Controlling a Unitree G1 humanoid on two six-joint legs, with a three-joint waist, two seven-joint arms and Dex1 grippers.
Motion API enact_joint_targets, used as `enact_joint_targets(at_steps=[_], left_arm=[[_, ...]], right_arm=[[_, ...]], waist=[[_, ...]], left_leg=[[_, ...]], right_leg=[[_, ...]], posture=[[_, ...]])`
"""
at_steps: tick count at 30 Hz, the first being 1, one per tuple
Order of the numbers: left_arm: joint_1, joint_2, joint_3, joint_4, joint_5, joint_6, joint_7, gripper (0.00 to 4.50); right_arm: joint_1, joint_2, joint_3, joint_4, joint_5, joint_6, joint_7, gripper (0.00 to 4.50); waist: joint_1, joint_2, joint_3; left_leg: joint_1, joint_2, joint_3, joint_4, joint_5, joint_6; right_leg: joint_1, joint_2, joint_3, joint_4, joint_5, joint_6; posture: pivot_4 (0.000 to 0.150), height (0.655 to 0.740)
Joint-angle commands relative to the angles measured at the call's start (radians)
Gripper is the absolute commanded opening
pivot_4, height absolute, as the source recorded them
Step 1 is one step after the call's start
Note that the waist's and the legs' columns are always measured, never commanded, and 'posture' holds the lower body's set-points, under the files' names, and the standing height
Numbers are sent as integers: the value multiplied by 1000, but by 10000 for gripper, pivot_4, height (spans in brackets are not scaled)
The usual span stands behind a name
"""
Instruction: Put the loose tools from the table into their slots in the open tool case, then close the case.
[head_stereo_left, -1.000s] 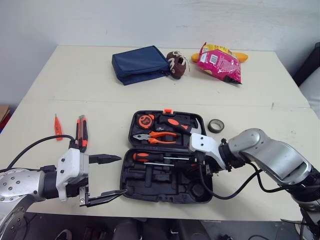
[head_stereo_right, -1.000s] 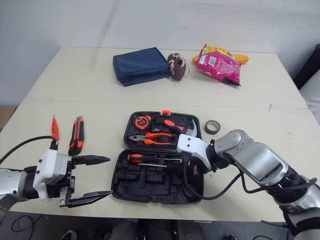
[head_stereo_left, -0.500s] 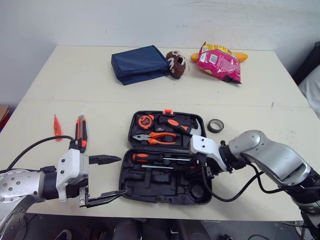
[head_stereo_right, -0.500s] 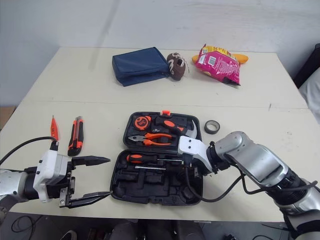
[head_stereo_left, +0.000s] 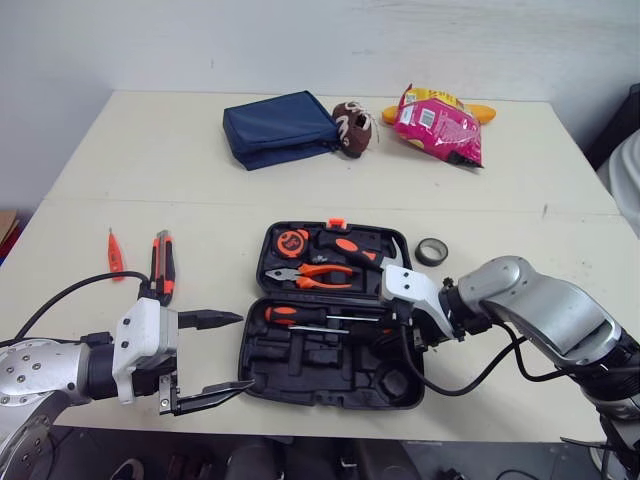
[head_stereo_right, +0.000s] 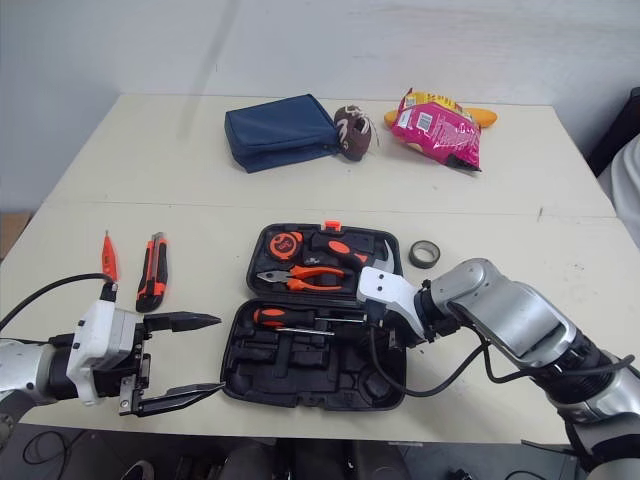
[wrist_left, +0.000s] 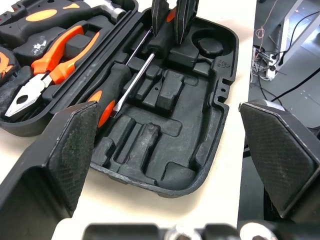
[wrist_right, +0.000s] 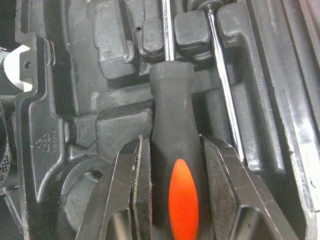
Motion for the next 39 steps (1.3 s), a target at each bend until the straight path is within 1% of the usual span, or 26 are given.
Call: enact_joint_targets(at_steps=[1, 2, 3, 4, 9, 13, 19, 21, 23, 25, 26, 28, 30, 33, 36, 39], left_arm=[[1, -5, 11, -31, -11, -6, 2, 45000], [0, -5, 13, -30, -12, -6, 2, 45000], [0, -4, 14, -30, -13, -5, 2, 45000], [0, -4, 15, -30, -13, -5, 1, 45000], [4, -3, 18, -31, -14, -4, -2, 45000], [11, -2, 26, -33, -17, 0, -2, 45000], [19, -3, 32, -38, -20, 0, -1, 45000], [19, -3, 33, -36, -20, -1, -3, 45000], [10, -2, 26, -29, -17, -3, -2, 45000], [0, -2, 19, -24, -16, -5, -1, 45000], [-5, -3, 16, -22, -14, -6, 0, 45000], [-15, -3, 10, -20, -15, -4, 2, 45000], [-21, -4, 5, -19, -13, -2, 4, 45000], [-28, -2, 2, -15, -11, -1, 3, 45000], [-35, 2, 1, -10, -11, 2, 2, 45000], [-37, 7, 2, -6, -14, 9, -3, 45000]], right_arm=[[0, 4, 8, -7, -7, 6, -13, 15303], [2, 5, 6, -9, -7, -2, -12, 20873], [2, 6, 4, -10, -8, -7, -13, 23953], [5, 14, -8, -8, -2, -11, -18, 29103], [12, 7, -30, -12, 23, -39, 14, 29103], [22, 4, -84, -7, 74, -76, 66, 29103], [49, -18, -163, 92, 84, -242, 169, 29103], [75, 18, -212, 116, 118, -307, 189, 29103], [114, 93, -266, 119, 183, -327, 172, 24028], [151, 164, -298, 121, 206, -386, 161, 16796], [167, 190, -303, 126, 194, -429, 154, 11093], [203, 230, -295, 151, 142, -516, 132, 1164], [243, 278, -295, 203, 101, -608, 106, 427], [276, 284, -250, 264, 12, -756, 138, 427], [278, 294, -217, 304, -34, -796, 141, 427], [276, 285, -195, 314, -54, -794, 155, 427]], waist=[[0, 0, 0], [0, 0, 0], [0, 0, 0], [0, 0, 0], [0, 0, 0], [0, 0, 0], [1, 0, 0], [1, 0, 0], [0, 0, 0], [-1, 0, 0], [0, 0, 0], [1, 0, 0], [1, 0, 0], [2, 0, 0], [-1, 0, 0], [0, 0, 0]], left_leg=[[0, 0, 0, 0, 0, 0], [0, 0, 0, 0, 0, 0], [0, 0, 0, 0, 0, 0], [0, 0, 0, 0, 0, 0], [0, 0, 0, 0, 0, 0], [0, 0, 0, 0, 0, 0], [-1, 0, 0, 0, 0, 0], [0, 0, 0, 0, 0, 0], [0, 0, 0, 0, 0, 0], [0, 1, 0, 0, 0, 0], [0, 1, 0, -1, 0, 0], [0, 1, 0, 0, 0, -1], [0, 0, 0, 0, 0, 0], [0, 0, 0, 1, 0, 0], [0, 0, 0, 1, 0, 0], [1, 0, 0, 0, 1, -1]], right_leg=[[0, 0, 0, 0, 0, 0], [0, 0, 0, 0, 0, 0], [0, 0, 0, 0, 0, 0], [0, 0, 0, 0, 0, 0], [0, 0, 0, 0, 0, 0], [0, 0, 0, 0, 0, 0], [0, 0, 0, -1, 0, 0], [0, 0, 0, -1, 0, 0], [0, 1, 0, -1, 0, 0], [0, 2, 0, 0, 0, 0], [0, 2, 0, 0, 0, 0], [0, 2, 0, 0, 0, 0], [0, 2, 0, 0, 0, 0], [1, 1, 0, 0, 1, 1], [1, 1, 0, 0, 1, 1], [1, 2, 0, 1, 1, 1]], posture=[[1500, 7400], [1500, 7400], [1500, 7400], [1500, 7400], [1500, 7400], [1500, 7400], [1500, 7400], [1500, 7400], [1500, 7400], [1500, 7400], [1500, 7400], [1500, 7400], [1500, 7400], [1500, 7400], [1500, 7400], [1500, 7400]])
